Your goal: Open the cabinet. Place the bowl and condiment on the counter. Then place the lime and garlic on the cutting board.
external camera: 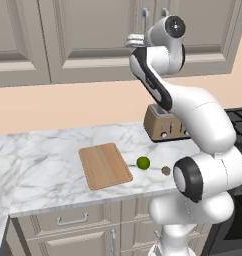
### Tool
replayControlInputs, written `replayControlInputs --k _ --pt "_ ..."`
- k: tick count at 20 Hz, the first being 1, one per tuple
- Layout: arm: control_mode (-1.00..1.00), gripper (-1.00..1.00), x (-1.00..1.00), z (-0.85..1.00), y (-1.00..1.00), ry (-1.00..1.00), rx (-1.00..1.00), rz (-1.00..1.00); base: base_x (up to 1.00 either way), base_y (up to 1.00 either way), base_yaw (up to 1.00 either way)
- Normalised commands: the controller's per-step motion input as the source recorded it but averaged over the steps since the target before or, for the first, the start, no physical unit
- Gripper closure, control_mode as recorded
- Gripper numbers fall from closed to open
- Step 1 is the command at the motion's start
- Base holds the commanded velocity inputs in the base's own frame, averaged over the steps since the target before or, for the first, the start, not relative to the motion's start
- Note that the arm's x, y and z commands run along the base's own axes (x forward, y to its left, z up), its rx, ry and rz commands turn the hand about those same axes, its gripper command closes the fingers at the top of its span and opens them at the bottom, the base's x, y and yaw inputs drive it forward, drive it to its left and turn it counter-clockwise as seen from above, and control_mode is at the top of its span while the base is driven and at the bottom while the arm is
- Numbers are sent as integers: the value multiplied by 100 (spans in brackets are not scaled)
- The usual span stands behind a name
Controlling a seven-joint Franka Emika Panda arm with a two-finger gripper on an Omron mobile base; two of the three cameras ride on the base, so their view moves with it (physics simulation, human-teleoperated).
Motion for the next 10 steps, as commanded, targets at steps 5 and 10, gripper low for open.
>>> replayControlInputs --k 5,10 --pt "-100 100 -55 4 5 -4 0 0 0 0 0" --pt "-100 100 -43 2 13 -1 0 0 0 0 0"
